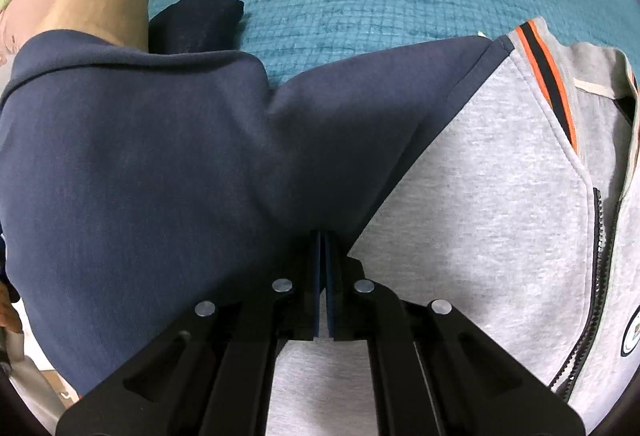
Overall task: Fold large clothes
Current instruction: 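Move the left gripper to the navy sleeve cuff while the right gripper presses the jacket shoulder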
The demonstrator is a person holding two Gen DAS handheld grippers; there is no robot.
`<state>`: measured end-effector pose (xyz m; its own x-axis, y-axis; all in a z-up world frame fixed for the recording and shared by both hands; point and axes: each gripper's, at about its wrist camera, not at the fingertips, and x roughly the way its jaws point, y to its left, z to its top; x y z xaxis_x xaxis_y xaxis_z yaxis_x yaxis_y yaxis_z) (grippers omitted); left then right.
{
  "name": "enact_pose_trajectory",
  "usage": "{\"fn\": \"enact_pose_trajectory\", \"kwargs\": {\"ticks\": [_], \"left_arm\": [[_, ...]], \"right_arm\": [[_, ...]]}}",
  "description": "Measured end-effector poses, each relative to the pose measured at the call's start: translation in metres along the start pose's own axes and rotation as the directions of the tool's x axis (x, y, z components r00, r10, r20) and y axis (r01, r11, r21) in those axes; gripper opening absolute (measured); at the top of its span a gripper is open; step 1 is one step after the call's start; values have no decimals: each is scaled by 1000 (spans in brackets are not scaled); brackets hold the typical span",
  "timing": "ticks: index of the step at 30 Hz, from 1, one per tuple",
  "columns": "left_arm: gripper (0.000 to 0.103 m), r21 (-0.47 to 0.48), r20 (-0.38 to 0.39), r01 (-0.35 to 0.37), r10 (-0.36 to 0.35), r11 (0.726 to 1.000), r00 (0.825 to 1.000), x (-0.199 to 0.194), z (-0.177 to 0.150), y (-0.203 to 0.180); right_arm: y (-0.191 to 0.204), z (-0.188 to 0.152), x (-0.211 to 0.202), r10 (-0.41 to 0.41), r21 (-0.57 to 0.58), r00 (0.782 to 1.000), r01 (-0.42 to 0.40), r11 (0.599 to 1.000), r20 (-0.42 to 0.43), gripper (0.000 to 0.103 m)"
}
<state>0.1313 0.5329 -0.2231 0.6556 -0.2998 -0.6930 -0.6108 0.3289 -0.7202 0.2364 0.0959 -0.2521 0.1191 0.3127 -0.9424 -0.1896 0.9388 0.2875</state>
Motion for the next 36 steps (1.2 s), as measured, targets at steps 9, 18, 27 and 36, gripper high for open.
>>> {"fn": "enact_pose_trajectory", "kwargs": {"ticks": [9, 18, 27, 36], "left_arm": [[48, -110, -75, 3, -11, 994, 997, 26, 24, 25], [25, -217, -19, 119, -126, 969, 992, 34, 46, 54], [10, 4, 56, 19, -20, 1000, 998, 0, 25, 7], [7, 327, 260, 1, -91, 945, 961, -87, -41, -112]], "right_arm": [[-3, -7, -6, 16, 5, 1000, -16, 1000, 1, 1], [6, -2, -1, -7, -22, 1000, 8, 1000, 12, 1], [6, -2, -5, 1, -28, 1000, 0, 1000, 14, 1], [5, -4, -22, 40, -57, 998, -36, 998, 57, 3]]}}
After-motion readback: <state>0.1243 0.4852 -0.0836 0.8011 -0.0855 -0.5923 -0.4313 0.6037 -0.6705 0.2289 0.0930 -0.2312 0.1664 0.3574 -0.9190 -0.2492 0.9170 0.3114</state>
